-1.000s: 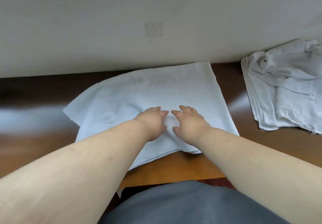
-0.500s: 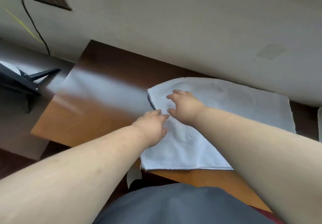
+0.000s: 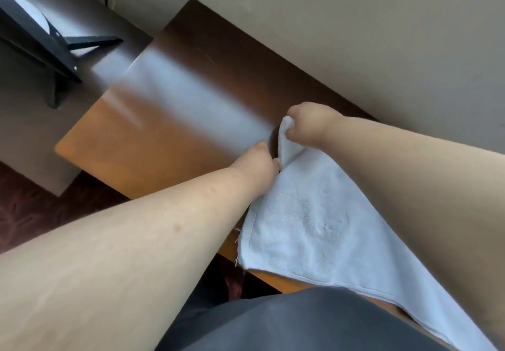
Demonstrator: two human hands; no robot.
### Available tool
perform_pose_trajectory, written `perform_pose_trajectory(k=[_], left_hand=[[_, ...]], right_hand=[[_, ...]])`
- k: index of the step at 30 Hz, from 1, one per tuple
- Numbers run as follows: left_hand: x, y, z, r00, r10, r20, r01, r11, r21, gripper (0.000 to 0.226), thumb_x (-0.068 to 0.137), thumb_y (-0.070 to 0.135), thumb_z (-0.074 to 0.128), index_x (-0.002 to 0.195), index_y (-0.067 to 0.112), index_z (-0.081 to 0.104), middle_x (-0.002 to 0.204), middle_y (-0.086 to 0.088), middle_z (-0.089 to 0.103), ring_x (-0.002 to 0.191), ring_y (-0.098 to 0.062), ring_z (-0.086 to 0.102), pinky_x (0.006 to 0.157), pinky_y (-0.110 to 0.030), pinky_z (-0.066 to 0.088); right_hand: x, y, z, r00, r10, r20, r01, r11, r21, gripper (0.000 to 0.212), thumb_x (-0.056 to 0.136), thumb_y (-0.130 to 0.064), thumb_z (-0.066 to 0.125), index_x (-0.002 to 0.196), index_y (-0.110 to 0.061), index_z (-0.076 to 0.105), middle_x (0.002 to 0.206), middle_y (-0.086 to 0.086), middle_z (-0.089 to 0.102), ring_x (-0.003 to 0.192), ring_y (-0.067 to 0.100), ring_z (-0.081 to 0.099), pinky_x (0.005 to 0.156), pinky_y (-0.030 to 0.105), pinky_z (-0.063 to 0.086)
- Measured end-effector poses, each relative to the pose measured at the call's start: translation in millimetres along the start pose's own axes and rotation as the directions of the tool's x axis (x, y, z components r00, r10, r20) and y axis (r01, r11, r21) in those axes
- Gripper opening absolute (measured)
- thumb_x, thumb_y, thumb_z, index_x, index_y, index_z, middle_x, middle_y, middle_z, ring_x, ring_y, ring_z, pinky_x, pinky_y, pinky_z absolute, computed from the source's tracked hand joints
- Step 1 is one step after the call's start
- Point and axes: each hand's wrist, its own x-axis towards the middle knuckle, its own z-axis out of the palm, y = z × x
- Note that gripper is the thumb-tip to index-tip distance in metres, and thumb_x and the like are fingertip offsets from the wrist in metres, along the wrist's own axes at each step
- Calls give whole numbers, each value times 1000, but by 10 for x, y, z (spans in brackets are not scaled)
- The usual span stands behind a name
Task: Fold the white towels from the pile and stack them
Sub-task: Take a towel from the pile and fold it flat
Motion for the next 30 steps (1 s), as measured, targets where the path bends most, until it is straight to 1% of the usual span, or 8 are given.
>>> perform_pose_trajectory(k=[3, 5, 9, 14, 19, 24, 27, 30], left_hand=[[159, 101, -45, 1000, 5, -27, -9, 988, -151, 50, 89, 47, 58, 130, 20, 49, 123, -1, 59, 104, -23, 61, 88, -32, 49], [236, 169, -102, 1000, 12, -15, -15, 982, -190, 44, 87, 53, 60, 118, 22, 55, 112, 6, 62, 88, -15, 61, 71, -27, 47], [333, 198, -239, 999, 13, 44, -7, 989, -146, 36, 86, 50, 65, 110, 24, 57, 98, 6, 65, 82, -13, 60, 66, -23, 43], [277, -30, -308, 990, -38, 138, 35, 999, 26, 43, 90, 48, 62, 122, 20, 57, 114, 1, 64, 94, -19, 58, 78, -23, 40], [287, -255, -421, 996, -88, -11, 86, 991, -107, 49, 94, 51, 51, 133, 21, 46, 117, -6, 63, 100, -26, 61, 89, -35, 50], [307, -426, -624, 990, -136, -37, 132, 987, -96, 35, 93, 55, 52, 106, 22, 55, 100, 0, 63, 87, -21, 59, 72, -28, 41], [286, -457, -698, 994, -104, 14, 105, 987, -124, 30, 91, 47, 60, 113, 26, 60, 101, 4, 66, 84, -16, 62, 71, -25, 44], [195, -550, -766, 984, -100, 149, 115, 988, -100, 31, 87, 39, 69, 112, 38, 50, 92, 14, 62, 81, -10, 62, 71, -27, 53]], right_hand=[[-52, 182, -112, 978, 143, -154, -56, 882, 468, 14, 88, -31, 50, 96, -23, 58, 86, -6, 59, 79, 16, 57, 60, 26, 39], [-45, 282, -170, 963, 210, -170, -57, 774, 631, 8, 84, -31, 52, 87, -30, 59, 80, -8, 60, 75, 12, 58, 61, 26, 42], [54, 405, -277, 943, 279, -179, -82, 719, 690, 16, 82, -35, 53, 92, -29, 64, 84, -6, 67, 80, 15, 63, 68, 30, 48], [286, 449, -305, 917, 351, -190, -85, 639, 765, 21, 84, -34, 56, 102, -35, 68, 72, -14, 69, 68, 4, 63, 65, 26, 49], [590, 274, -326, 922, 344, -176, -54, 565, 823, 40, 97, -23, 53, 137, -24, 53, 118, -3, 66, 83, 10, 68, 88, 33, 56], [690, -20, -359, 980, 128, -151, -10, 795, 607, 54, 98, -28, 56, 149, -30, 39, 142, 4, 49, 116, 24, 56, 83, 23, 42], [580, -170, -301, 976, 5, -216, 90, 901, 424, 50, 99, -21, 53, 147, -25, 44, 155, 5, 35, 134, 21, 44, 102, 22, 34], [443, -355, -140, 986, -117, -123, 140, 970, 200, 53, 100, -14, 47, 150, -31, 40, 164, 3, 15, 145, 23, 27, 113, 30, 31]])
